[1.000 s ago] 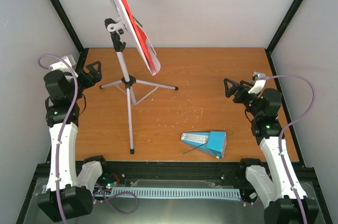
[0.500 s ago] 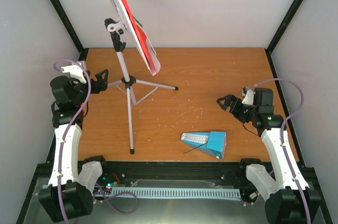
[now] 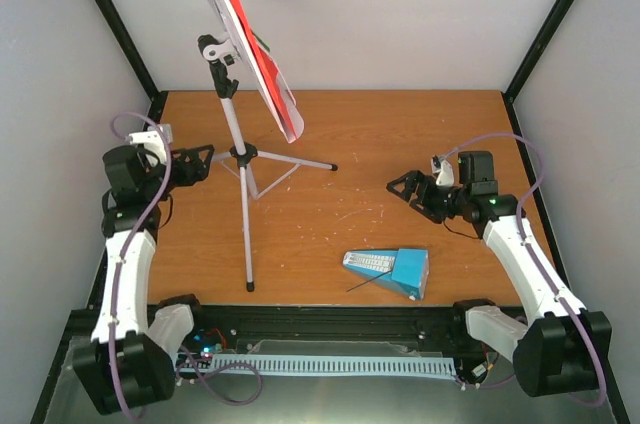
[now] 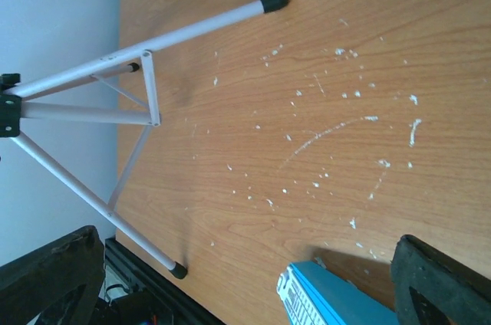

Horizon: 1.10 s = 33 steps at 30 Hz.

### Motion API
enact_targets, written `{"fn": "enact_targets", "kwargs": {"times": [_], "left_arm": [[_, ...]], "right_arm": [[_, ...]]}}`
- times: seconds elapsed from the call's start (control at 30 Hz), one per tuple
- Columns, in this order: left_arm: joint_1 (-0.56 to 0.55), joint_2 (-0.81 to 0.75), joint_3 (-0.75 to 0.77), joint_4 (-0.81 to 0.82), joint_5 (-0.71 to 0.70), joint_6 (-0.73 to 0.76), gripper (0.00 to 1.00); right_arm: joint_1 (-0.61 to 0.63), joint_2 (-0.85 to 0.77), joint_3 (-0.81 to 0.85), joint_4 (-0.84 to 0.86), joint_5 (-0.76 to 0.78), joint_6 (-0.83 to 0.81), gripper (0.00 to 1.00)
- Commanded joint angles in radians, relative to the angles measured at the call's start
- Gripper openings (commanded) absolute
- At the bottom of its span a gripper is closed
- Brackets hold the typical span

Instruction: Pack up the instrument practice props

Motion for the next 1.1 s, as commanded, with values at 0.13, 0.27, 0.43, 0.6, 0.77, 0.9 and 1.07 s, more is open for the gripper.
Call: {"fn": "enact_targets", "kwargs": {"times": [0.13,0.27,0.43,0.6,0.77,0.9,1.07], "left_arm": [[-0.018,-0.143,0.021,-0.324,0.175,-0.135,0.82],[-0.138,-0.138,-0.056,-0.309,0.192,-0.191,0.75],[-0.274,-0.121,-0.096,-0.242,0.101,-0.221,0.71],[-0.289,-0.077,-0.166,-0.162,0.135,-0.216,0.55],[-0.300,-0.053,-0.183,-0.101,0.102,-0.218,0.48],[-0.300,-0.013,-0.183,-0.085,0.064,-0.212,0.46],[-0.299,0.027,-0.172,-0.062,0.046,-0.205,0.25]], "right_arm": [[0.017,0.028,0.027,0.094,0.019,0.025,1.00],[0.017,0.067,0.020,0.139,-0.034,0.043,1.00],[0.019,0.044,0.015,0.112,-0.023,0.007,1.00],[0.019,-0.057,-0.045,0.080,0.023,-0.008,1.00],[0.019,-0.125,-0.069,0.034,0.035,-0.024,1.00],[0.019,-0.164,-0.077,-0.002,0.059,-0.053,1.00],[0.019,-0.178,-0.082,-0.020,0.059,-0.074,1.00]]}}
